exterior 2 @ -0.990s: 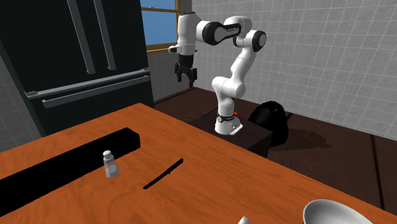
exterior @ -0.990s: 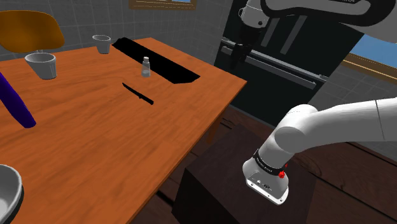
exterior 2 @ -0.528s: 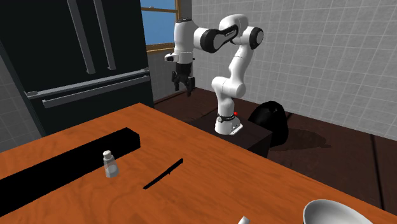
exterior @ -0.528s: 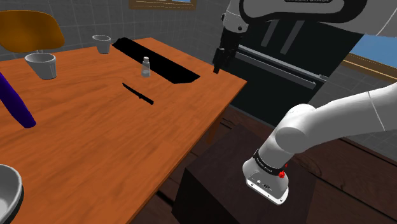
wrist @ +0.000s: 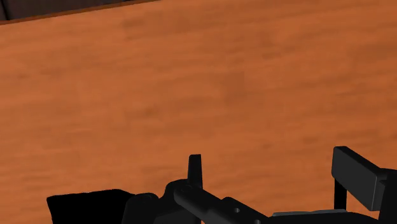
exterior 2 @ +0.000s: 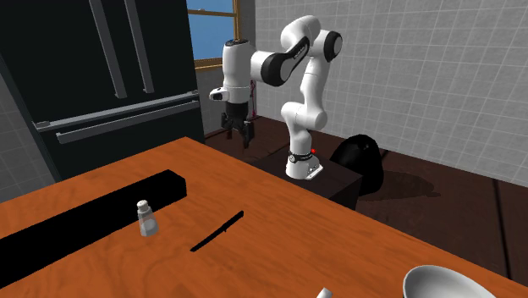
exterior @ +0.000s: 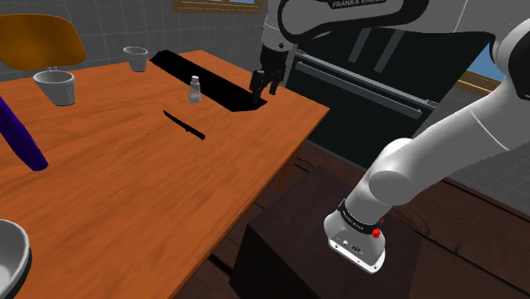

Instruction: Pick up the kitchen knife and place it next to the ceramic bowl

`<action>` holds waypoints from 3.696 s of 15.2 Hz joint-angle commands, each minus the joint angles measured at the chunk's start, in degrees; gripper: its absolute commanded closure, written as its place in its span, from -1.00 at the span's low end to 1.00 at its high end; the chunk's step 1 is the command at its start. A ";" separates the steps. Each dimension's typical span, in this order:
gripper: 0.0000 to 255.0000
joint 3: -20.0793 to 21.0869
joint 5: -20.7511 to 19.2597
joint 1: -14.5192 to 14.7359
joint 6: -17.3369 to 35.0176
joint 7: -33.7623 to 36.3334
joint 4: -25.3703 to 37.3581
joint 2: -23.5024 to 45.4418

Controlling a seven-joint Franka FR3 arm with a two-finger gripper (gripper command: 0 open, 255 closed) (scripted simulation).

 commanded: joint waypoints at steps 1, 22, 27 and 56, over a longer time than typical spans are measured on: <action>-1.00 1.10 0.24 0.44 2.03 1.45 2.12 4.11; -1.00 6.49 -5.26 7.04 9.21 14.04 35.08 44.24; -1.00 6.26 -5.78 7.21 12.33 14.36 33.64 45.95; 1.00 6.68 -4.86 7.02 5.51 13.80 37.62 43.04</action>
